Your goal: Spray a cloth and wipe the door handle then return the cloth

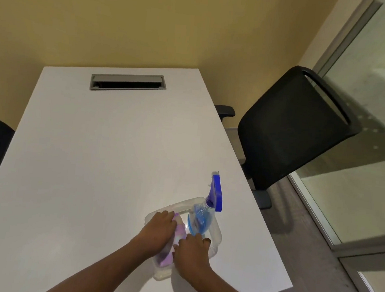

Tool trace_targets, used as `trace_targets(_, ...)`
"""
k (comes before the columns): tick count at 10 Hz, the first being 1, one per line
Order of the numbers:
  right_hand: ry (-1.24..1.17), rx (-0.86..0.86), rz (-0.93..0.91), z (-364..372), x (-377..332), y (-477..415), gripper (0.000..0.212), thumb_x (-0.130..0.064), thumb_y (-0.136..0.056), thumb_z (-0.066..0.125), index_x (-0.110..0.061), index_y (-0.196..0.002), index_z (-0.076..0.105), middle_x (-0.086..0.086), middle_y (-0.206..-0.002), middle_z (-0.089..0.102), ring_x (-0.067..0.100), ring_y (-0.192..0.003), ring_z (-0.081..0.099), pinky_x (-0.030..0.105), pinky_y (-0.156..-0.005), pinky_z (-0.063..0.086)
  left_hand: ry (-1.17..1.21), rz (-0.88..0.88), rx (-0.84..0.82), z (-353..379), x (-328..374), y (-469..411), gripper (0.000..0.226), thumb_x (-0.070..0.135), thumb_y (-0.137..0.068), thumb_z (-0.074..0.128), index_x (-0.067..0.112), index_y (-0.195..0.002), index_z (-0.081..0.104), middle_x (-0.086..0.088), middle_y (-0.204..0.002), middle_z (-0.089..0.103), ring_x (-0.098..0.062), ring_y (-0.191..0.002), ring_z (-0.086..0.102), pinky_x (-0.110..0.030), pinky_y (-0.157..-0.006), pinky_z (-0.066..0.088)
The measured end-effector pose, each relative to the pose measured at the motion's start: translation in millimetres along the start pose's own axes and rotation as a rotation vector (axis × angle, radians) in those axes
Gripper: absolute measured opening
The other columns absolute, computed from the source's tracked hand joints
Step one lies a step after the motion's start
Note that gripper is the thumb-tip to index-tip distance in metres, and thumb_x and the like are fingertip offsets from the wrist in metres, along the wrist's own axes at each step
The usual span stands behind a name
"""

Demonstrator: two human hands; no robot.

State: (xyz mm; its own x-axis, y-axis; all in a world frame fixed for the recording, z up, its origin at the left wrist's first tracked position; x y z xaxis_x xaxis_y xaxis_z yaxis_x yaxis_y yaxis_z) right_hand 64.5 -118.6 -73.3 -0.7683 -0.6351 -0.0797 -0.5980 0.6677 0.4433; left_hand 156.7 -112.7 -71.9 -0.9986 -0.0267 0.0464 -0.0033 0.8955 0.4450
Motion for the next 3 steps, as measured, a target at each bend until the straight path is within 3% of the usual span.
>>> trace_targets(1, -0.122, 0.192, 0.015, -19.2, 3.9, 15.0, 0.013, -0.032, -0.089, 0.062, -0.022, -0.090, 0.069, -0.002, -0.088, 0.069, 0.021, -0.092, 0.060, 0.039, -0.082, 0.043, 0.109, -0.049, 0.074, -9.0, 11.1, 9.0, 0.047, 0.033, -0.086, 0.062, 0.013, -0.127, 0.051, -0.008, -0.138, 0.050, -0.025, -0.120, 0.051, -0.034, -0.103, 0.038)
trace_targets(2, -0.206, 0.326, 0.065, -26.1, 22.6, 28.2, 0.020, -0.039, -0.088, 0.061, -0.025, -0.076, 0.068, -0.007, -0.072, 0.068, 0.015, -0.075, 0.062, 0.034, -0.072, 0.044, 0.268, -0.125, 0.150, -13.7, 17.1, 18.4, 0.034, 0.031, -0.093, 0.052, 0.013, -0.122, 0.054, -0.004, -0.125, 0.058, -0.020, -0.114, 0.054, -0.030, -0.101, 0.040)
trace_targets(3, -0.267, 0.464, 0.184, -30.1, 52.7, 41.4, 0.031, -0.045, -0.094, 0.045, -0.025, -0.078, 0.064, -0.006, -0.074, 0.067, 0.015, -0.073, 0.058, 0.032, -0.074, 0.040, 0.370, -0.141, 0.245, -9.6, 25.6, 25.8, 0.020, 0.020, -0.091, 0.055, 0.008, -0.106, 0.059, -0.007, -0.109, 0.062, -0.022, -0.103, 0.057, -0.029, -0.085, 0.041)
Point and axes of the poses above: each hand's wrist, its own y-axis away from the middle knuckle, its own z-axis out of the palm, x = y × z, the point moved 7 cm from there along -y, towards the middle knuckle
